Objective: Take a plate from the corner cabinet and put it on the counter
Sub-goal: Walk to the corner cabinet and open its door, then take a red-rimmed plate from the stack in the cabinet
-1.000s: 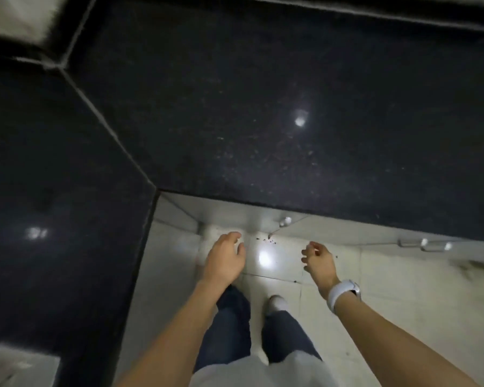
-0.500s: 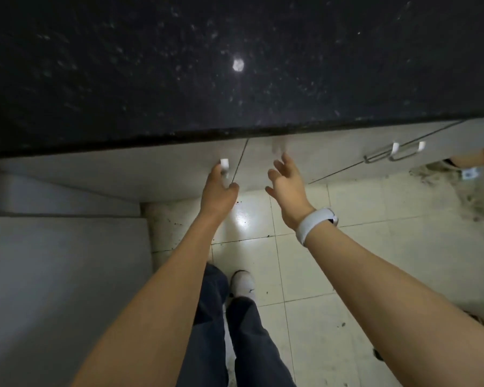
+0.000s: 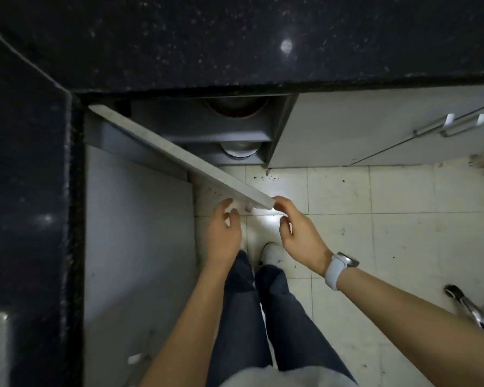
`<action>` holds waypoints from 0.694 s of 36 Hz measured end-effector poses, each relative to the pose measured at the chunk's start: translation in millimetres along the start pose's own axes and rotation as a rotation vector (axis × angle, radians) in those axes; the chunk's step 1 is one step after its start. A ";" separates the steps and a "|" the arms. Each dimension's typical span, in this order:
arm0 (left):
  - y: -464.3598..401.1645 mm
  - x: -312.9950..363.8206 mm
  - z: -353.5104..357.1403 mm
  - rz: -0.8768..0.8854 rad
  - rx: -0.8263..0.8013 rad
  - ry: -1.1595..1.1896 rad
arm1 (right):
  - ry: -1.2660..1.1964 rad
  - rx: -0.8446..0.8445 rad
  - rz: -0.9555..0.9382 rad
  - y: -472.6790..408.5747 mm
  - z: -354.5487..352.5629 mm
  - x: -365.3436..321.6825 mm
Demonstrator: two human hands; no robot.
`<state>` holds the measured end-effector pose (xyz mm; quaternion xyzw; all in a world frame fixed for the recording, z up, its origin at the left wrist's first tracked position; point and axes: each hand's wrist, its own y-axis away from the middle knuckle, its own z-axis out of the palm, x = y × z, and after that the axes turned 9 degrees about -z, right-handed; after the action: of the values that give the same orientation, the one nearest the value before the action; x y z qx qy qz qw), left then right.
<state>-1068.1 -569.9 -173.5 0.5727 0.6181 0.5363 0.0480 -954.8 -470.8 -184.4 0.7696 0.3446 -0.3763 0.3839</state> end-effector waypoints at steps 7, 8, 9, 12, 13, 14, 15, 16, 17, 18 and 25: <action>56.5 -10.4 -52.0 0.153 0.140 0.229 | 0.054 -0.248 0.001 42.7 49.3 -23.7; 58.5 -12.5 -57.0 0.160 0.141 0.208 | 0.061 -0.290 -0.016 44.5 57.3 -27.5; 60.3 -15.1 -63.0 0.149 0.161 0.160 | 0.064 -0.332 -0.031 46.0 65.5 -31.2; 62.8 -25.6 -83.1 0.101 0.253 0.000 | 0.070 -0.399 -0.057 45.3 88.7 -42.8; 64.4 -29.5 -89.7 0.093 0.271 -0.031 | 0.058 -0.402 -0.054 43.9 95.2 -46.9; 66.1 -33.0 -96.0 0.086 0.282 -0.058 | 0.040 -0.399 -0.050 42.1 101.2 -50.3; 67.2 -36.0 -101.4 0.079 0.292 -0.083 | 0.026 -0.394 -0.044 40.0 105.9 -52.7; 67.0 -39.0 -105.6 0.071 0.304 -0.106 | 0.014 -0.386 -0.042 37.0 109.0 -55.0; 66.2 -41.9 -109.0 0.062 0.318 -0.128 | 0.007 -0.383 -0.036 34.1 111.4 -55.3; 64.9 -44.2 -111.1 0.057 0.335 -0.152 | -0.004 -0.374 -0.032 31.1 112.5 -55.9; 57.7 -49.9 -103.1 0.063 0.491 -0.493 | -0.066 -0.243 0.043 5.0 90.0 -50.0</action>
<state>-1082.7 -683.9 -116.4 0.6982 0.6805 0.2185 0.0400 -1003.0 -561.7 -178.5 0.7119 0.3583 -0.3484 0.4934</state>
